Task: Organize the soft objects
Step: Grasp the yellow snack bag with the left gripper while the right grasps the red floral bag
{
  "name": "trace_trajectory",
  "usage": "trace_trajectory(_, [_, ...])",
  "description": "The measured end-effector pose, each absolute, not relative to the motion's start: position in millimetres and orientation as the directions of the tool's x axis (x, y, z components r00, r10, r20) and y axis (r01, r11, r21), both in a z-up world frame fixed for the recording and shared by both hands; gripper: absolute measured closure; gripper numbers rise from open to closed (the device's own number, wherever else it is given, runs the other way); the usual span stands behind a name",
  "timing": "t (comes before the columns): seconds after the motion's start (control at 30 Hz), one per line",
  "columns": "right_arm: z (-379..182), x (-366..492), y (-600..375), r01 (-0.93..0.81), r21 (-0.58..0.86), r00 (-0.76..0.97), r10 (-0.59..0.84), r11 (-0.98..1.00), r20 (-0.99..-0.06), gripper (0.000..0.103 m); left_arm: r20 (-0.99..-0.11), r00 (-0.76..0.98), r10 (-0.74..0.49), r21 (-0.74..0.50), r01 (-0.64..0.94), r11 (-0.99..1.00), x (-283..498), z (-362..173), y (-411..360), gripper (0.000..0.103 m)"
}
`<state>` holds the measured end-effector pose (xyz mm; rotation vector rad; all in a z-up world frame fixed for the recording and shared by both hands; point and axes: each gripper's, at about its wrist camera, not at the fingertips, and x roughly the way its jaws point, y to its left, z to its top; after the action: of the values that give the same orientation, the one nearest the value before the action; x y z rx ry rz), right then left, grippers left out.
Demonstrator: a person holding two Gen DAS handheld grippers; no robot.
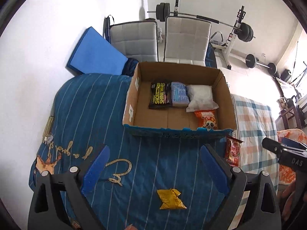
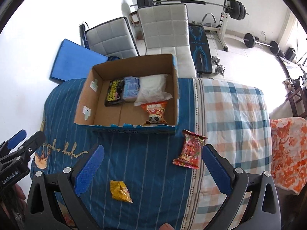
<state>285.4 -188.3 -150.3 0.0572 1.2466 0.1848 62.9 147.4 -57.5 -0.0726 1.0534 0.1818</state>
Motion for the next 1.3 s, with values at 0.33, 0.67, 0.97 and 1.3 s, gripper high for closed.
trace_trajectory(0.33, [-319.4,320.7,-281.3,0.099,0.110,0.020,0.109,0.989,-0.994,0.000,-0.988,0.150,0.029,-0.015,-0.284,0.959,26.0,-203.8,151.4,0.006])
trace_trajectory(0.67, [-422.4,347.8,-274.5,0.148,0.146,-0.092,0.160,0.978,-0.983,0.000,-0.973,-0.124,-0.197,-0.140,-0.365,0.921,16.6,-338.3,128.0,0.027])
trace_trajectory(0.97, [-431.0,335.7,-259.5,0.108,0.077,-0.094,0.087,0.991,-0.992,0.052,-0.977,-0.141,-0.160,-0.106,-0.333,0.937,18.3,-349.5,115.9,0.053])
trace_trajectory(1.3, [-430.5,232.0,-217.6,0.020,0.103,-0.200,0.105,0.994,-0.974,0.054,-0.994,-0.085,-0.071,-0.055,-0.180,0.982,26.7,-325.7,103.4,0.053])
